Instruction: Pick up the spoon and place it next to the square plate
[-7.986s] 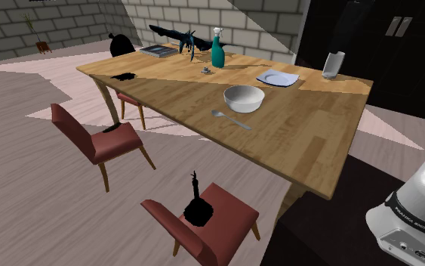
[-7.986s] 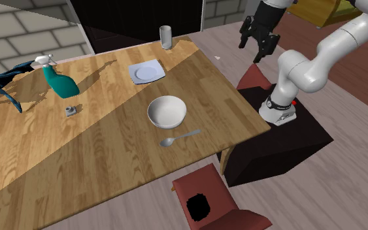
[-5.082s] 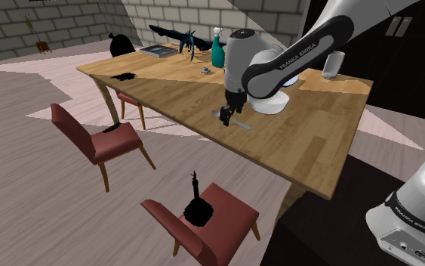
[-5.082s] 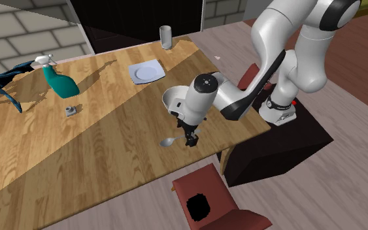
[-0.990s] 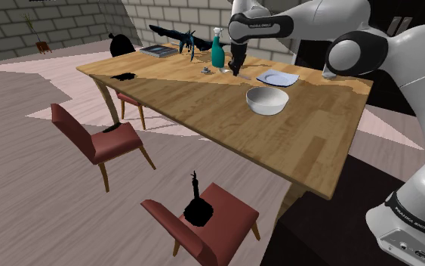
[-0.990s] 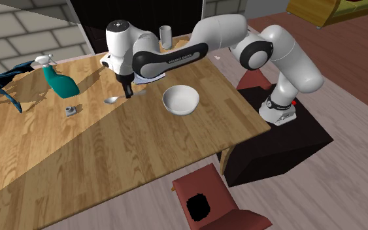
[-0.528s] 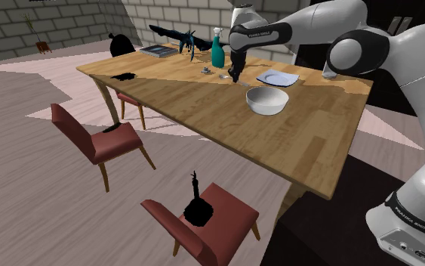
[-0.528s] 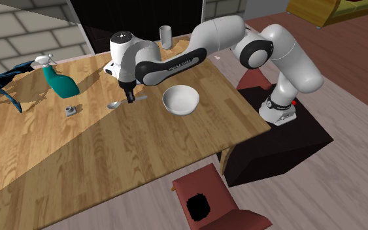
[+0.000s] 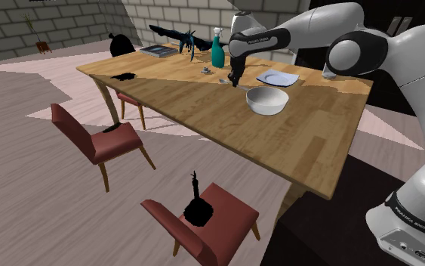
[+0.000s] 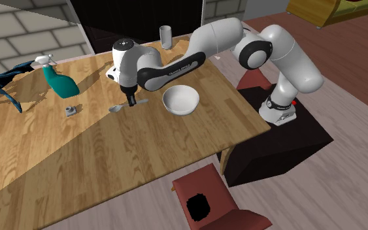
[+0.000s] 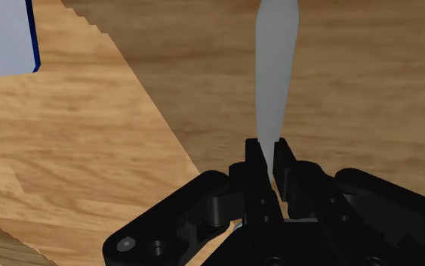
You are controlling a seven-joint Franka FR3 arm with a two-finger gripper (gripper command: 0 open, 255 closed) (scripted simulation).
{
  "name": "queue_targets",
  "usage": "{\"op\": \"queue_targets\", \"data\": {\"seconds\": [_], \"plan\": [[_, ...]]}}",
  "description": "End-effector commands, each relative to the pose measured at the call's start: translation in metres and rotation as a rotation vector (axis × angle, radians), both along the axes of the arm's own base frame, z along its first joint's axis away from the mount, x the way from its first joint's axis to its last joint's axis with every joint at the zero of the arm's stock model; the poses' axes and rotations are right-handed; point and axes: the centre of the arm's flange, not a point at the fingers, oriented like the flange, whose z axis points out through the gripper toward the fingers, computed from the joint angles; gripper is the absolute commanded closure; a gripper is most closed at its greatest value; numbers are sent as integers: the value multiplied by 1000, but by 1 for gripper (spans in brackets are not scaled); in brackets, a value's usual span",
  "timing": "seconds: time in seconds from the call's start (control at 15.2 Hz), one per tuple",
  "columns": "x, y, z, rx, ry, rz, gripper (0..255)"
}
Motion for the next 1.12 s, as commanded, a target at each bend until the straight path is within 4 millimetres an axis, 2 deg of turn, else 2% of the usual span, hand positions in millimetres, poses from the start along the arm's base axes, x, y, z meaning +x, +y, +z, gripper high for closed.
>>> {"op": "queue_targets", "data": {"seconds": [0.0,0.2,0.26,0.59,0.86,1.06], "plan": [[0,0,0,0,0,0,255],[0,0,0,0,0,0,255],[0,0,0,0,0,0,0],[0,0,0,0,0,0,0],[-8,6,49,0,0,0,0],[-9,6,49,0,0,0,0]]}}
